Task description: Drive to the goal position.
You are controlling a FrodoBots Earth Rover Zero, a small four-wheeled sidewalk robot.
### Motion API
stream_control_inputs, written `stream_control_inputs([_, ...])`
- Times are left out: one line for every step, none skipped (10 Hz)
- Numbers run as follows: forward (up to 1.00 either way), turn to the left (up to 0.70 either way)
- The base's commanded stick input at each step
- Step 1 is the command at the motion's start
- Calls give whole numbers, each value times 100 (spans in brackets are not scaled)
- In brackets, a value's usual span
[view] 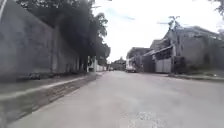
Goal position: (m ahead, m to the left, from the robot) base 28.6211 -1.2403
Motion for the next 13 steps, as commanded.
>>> stream_control_inputs([70, 0])
stream_control_inputs([70, 0])
stream_control_inputs([70, -3])
stream_control_inputs([70, -12])
stream_control_inputs([70, -21])
stream_control_inputs([70, -21])
stream_control_inputs([70, -19])
stream_control_inputs([70, -16])
stream_control_inputs([70, -14])
stream_control_inputs([70, -11])
stream_control_inputs([70, -8])
stream_control_inputs([70, -5])
stream_control_inputs([70, -2])
